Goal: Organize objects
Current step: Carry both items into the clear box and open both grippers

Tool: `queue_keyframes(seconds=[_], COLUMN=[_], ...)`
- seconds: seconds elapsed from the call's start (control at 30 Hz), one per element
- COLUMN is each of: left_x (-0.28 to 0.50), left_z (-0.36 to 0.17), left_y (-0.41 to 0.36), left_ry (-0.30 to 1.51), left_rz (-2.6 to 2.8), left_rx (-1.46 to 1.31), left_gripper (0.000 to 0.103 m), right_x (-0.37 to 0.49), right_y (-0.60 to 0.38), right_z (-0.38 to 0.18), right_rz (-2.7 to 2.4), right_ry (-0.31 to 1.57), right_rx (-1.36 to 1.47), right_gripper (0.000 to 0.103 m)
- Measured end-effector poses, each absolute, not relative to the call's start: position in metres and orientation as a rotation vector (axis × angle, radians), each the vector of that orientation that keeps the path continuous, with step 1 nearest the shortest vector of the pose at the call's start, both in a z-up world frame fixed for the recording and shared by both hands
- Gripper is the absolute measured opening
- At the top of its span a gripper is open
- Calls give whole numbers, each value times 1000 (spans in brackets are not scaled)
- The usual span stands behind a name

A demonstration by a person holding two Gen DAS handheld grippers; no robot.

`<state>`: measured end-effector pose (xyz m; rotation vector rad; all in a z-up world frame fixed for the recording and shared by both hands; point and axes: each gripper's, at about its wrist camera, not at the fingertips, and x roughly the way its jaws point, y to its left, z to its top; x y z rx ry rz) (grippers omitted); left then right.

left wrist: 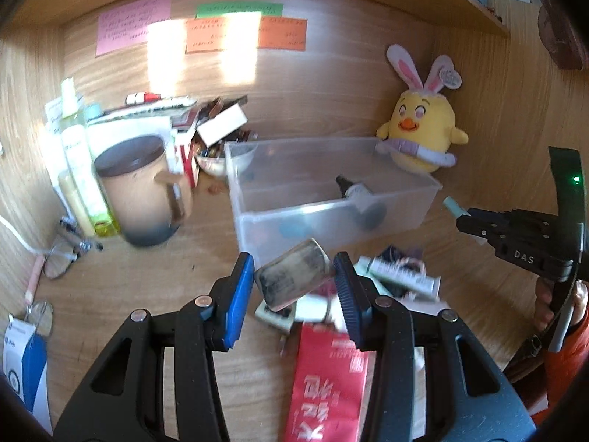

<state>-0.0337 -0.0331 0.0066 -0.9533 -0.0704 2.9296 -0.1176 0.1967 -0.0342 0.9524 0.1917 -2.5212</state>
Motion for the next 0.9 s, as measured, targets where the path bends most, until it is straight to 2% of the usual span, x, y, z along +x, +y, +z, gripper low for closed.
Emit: queue_keyframes(seconds=[0.6, 0.9], left_x=[-103, -137], left_z=[25, 31], left_y=[-17, -25], left_ry=[7, -82], left_rz=[2932, 2869], left_rx=[-919, -957], left_gripper=[44, 44], right_x=[-159, -181], right_y=[165, 147], right_z=[8, 25], right_rz=[-2511, -2504], right_ry=[124, 154], right_rx=[808, 772], right_gripper=[23, 23])
